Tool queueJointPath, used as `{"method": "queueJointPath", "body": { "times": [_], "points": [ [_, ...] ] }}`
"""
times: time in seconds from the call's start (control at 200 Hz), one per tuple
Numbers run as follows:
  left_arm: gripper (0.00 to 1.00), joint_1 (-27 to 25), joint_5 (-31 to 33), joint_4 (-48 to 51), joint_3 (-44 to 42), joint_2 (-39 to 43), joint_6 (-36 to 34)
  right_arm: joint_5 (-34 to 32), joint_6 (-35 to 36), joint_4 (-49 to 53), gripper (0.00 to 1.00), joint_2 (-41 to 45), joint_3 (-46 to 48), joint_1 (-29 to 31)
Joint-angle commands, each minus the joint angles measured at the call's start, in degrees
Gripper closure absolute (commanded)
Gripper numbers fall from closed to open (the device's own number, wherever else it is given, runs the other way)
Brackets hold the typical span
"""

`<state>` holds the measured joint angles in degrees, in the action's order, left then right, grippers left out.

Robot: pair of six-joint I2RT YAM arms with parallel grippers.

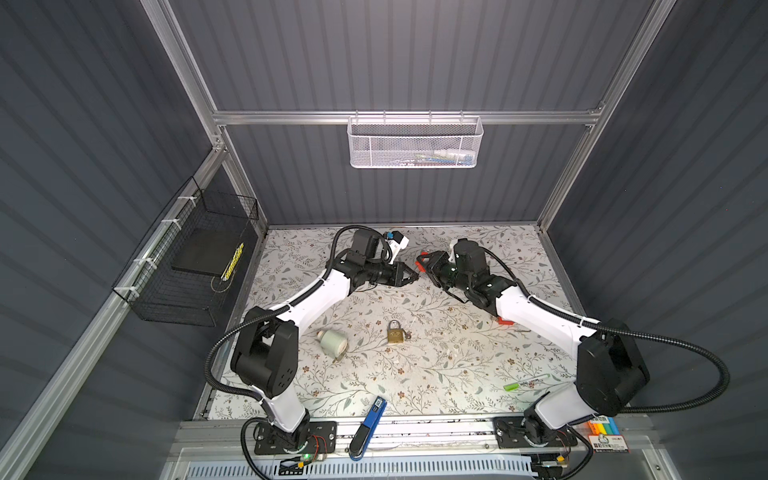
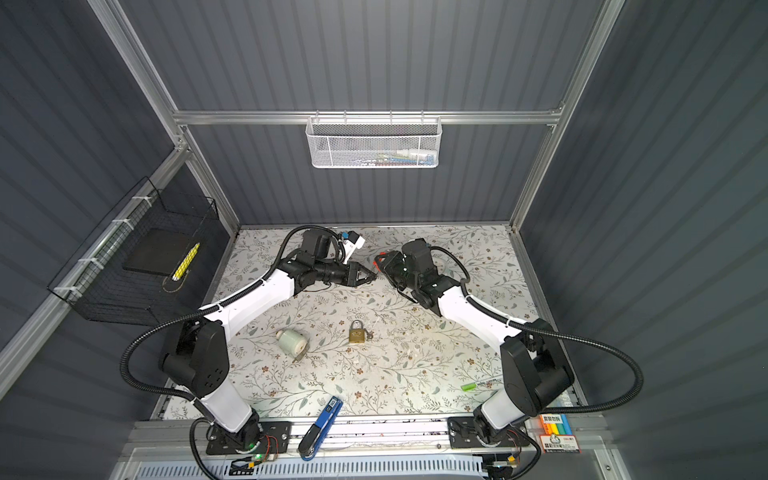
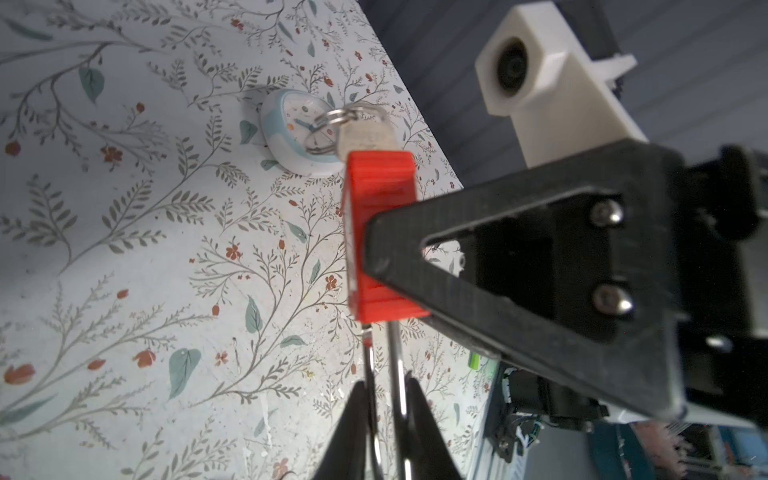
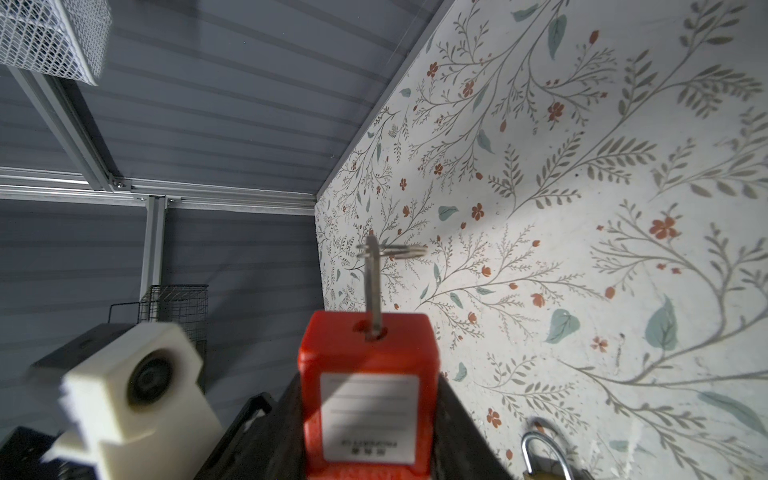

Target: Lock with the key

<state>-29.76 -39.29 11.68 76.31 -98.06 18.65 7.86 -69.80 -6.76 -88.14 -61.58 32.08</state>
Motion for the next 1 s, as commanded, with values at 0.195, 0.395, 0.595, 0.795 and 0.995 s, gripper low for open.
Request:
{"method": "queueJointPath", "body": {
  "times": [0.195, 0.395, 0.595, 0.795, 0.995],
  "points": [
    [1.00, 0.13, -0.90, 5.01, 3.57, 0.20, -5.69, 0.42, 3.97, -4.04, 0.45, 3.26, 0.49, 0.27],
    [1.00, 0.16, -1.02, 17.28, 12.44, -0.94, -19.91, 1.57, 10.29, -7.06, 0.24, 9.06, 4.73, -1.01],
    [1.00, 0.20, -0.81, 30.15, 19.77, -1.97, -33.01, 6.44, 22.73, -8.18, 0.21, 20.47, 13.18, -5.75],
    [1.00, 0.17, 0.12, 36.86, 22.73, -0.01, -41.20, 14.32, 54.80, -3.14, 0.17, 32.72, 17.14, -8.87],
    [1.00, 0.14, 1.18, 38.59, 21.47, 3.98, -48.33, 28.67, 83.22, 12.01, 0.13, 33.59, 11.94, -9.49]
  ]
}}
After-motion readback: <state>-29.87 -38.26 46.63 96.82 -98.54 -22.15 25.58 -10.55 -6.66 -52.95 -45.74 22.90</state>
